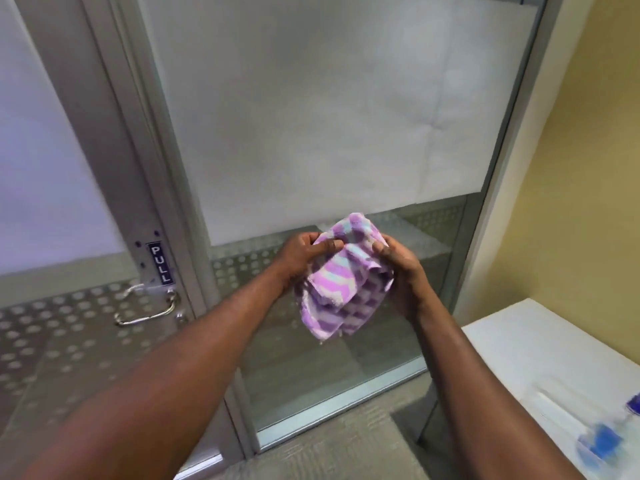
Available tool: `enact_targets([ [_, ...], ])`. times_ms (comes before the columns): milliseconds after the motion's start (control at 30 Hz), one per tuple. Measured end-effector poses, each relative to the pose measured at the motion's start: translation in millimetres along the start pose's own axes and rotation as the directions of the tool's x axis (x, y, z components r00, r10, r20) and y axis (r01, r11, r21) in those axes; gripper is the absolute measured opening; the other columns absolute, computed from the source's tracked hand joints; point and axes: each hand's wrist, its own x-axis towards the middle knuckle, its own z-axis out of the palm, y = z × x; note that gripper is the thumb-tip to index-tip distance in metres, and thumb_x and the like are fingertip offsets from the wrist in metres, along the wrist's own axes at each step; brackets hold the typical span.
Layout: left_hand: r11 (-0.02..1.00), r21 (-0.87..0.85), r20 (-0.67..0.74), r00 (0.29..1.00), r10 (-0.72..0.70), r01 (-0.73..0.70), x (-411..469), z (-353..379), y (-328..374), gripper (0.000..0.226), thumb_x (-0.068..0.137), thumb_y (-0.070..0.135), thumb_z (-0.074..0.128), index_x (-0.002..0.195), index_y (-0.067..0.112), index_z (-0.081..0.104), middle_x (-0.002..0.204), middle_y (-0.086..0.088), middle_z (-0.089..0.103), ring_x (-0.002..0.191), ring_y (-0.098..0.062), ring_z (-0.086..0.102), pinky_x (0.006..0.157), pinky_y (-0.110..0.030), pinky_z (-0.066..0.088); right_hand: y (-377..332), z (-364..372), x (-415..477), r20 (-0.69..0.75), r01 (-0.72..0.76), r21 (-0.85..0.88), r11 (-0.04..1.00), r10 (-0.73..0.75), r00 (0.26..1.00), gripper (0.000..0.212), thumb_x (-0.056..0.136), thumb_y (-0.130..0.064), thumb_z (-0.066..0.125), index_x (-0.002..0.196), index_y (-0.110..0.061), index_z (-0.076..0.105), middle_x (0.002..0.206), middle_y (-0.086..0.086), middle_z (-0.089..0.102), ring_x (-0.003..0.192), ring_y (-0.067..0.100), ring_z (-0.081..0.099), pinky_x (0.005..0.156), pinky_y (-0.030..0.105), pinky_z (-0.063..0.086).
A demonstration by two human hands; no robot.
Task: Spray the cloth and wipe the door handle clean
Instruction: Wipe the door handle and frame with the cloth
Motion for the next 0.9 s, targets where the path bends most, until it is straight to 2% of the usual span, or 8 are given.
enact_targets([
  [100,0.996,-0.083,-0.121,0.993,0.017,-0.027,-30.1,-42.4,-1.1,0.009,0.096,0.018,0.076,0.093,0.009,0.076,0.085,-0.006,0.080,0.073,-0.020,0.073,0.072,-0.031,0.061,21.9,52.9,-1.9,0.062,-0.041,0.161,0.986,0.031,0.998,0.056,0.097,-0.030,0.054,0.142,0.003,0.057,0.138,0.030,0.062,0.125,0.044,0.062,0.111,0.055,0.047],
  [267,0.997,-0.075,-0.280,0.960,0.010,-0.032,-69.6,-106.0,-7.8,0.017,0.101,0.033,0.070,0.103,0.016,0.070,0.090,-0.004,0.081,0.081,-0.023,0.078,0.076,-0.035,0.062,65.3,126.7,0.3,0.220,-0.196,0.305,0.932,0.131,0.967,0.060,0.103,-0.036,0.051,0.152,-0.001,0.048,0.155,0.035,0.044,0.141,0.054,0.045,0.118,0.071,0.032],
  [367,0.997,-0.067,-0.331,0.944,0.001,-0.025,-85.8,-140.1,-12.7,0.024,0.101,0.036,0.069,0.110,0.015,0.069,0.098,-0.008,0.082,0.085,-0.027,0.080,0.073,-0.034,0.063,86.8,158.5,12.0,0.195,-0.148,0.203,0.968,0.108,0.975,0.055,0.097,-0.028,0.067,0.144,-0.003,0.057,0.145,0.032,0.057,0.132,0.054,0.056,0.112,0.072,0.039],
  [467,0.994,-0.108,-0.350,0.937,-0.012,-0.028,-99.0,-168.2,-19.4,0.025,0.098,0.036,0.074,0.113,0.017,0.070,0.100,-0.006,0.083,0.088,-0.026,0.081,0.068,-0.031,0.063,103.2,186.1,23.1,0.209,-0.164,0.168,0.972,0.128,0.970,0.066,0.078,-0.031,0.089,0.135,-0.006,0.066,0.133,0.027,0.068,0.123,0.052,0.064,0.105,0.065,0.050],
  [633,0.996,-0.043,-0.395,0.917,0.051,-0.074,-103.0,-210.2,-32.5,0.036,0.090,0.036,0.082,0.117,0.013,0.073,0.105,-0.010,0.082,0.097,-0.032,0.080,0.086,-0.045,0.065,132.3,229.9,50.6,0.306,-0.150,0.118,0.982,0.108,0.946,0.059,0.077,-0.014,0.089,0.131,-0.004,0.067,0.125,0.026,0.072,0.113,0.047,0.071,0.100,0.060,0.055],
  [767,0.977,0.207,-0.497,0.856,0.144,-0.044,-96.7,-245.1,-40.8,0.015,0.088,0.043,0.078,0.098,0.031,0.075,0.094,0.002,0.082,0.087,-0.016,0.079,0.080,-0.036,0.062,158.0,259.4,81.1,0.080,-0.101,-0.153,0.983,0.114,0.990,0.028,0.084,-0.007,0.084,0.111,-0.007,0.075,0.105,0.016,0.080,0.100,0.039,0.077,0.094,0.063,0.058],
  [833,0.936,0.351,-0.514,0.842,0.164,0.032,-90.7,-267.7,-46.6,0.014,0.093,0.040,0.077,0.100,0.030,0.072,0.092,0.004,0.080,0.086,-0.013,0.076,0.079,-0.035,0.059,172.2,270.5,96.0,0.011,-0.102,-0.251,0.963,0.108,0.994,0.017,0.082,-0.008,0.086,0.097,-0.009,0.077,0.093,0.013,0.081,0.092,0.036,0.078,0.087,0.062,0.060],
  [900,0.926,0.372,-0.583,0.792,0.183,0.060,-84.9,-289.8,-49.1,0.014,0.097,0.033,0.075,0.103,0.021,0.073,0.091,0.006,0.077,0.086,-0.014,0.073,0.080,-0.031,0.057,185.1,276.6,111.7,-0.027,-0.100,-0.323,0.941,0.097,0.995,0.011,0.082,-0.008,0.085,0.086,-0.015,0.077,0.084,0.008,0.081,0.084,0.030,0.079,0.082,0.057,0.063],
])
